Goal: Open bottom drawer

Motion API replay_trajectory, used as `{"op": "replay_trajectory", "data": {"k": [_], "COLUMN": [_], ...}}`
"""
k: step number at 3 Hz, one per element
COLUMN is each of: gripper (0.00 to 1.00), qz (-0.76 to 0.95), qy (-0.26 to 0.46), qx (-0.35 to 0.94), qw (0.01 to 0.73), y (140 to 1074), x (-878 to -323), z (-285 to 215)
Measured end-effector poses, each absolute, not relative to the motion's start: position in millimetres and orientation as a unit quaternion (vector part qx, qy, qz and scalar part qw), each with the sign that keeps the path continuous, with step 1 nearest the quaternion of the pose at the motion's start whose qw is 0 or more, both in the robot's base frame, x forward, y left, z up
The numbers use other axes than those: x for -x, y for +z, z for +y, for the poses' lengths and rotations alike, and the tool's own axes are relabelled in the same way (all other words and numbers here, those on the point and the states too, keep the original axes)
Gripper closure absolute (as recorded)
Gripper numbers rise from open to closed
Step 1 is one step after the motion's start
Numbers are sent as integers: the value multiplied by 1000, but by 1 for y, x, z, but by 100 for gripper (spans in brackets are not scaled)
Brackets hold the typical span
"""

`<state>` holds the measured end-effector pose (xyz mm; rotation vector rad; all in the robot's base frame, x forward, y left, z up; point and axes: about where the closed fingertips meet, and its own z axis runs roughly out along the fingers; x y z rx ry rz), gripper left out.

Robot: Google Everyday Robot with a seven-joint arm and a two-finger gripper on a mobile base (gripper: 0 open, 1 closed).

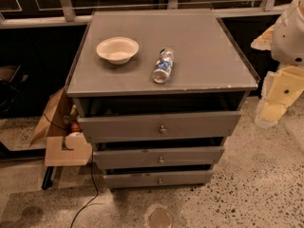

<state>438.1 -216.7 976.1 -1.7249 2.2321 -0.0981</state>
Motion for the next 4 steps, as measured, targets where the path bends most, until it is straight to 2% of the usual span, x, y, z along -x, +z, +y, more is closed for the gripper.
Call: {"op": "replay_trajectory", "data": {"k": [1, 2, 4], "gripper": [0, 15, 62], "qz": [781, 781, 782], "qy": [-34, -34, -12], "qx": [603, 603, 587], "qw": [159, 159, 209], "y": [976, 976, 922], "x": [-438, -438, -426], "z": [-217, -217, -213]}}
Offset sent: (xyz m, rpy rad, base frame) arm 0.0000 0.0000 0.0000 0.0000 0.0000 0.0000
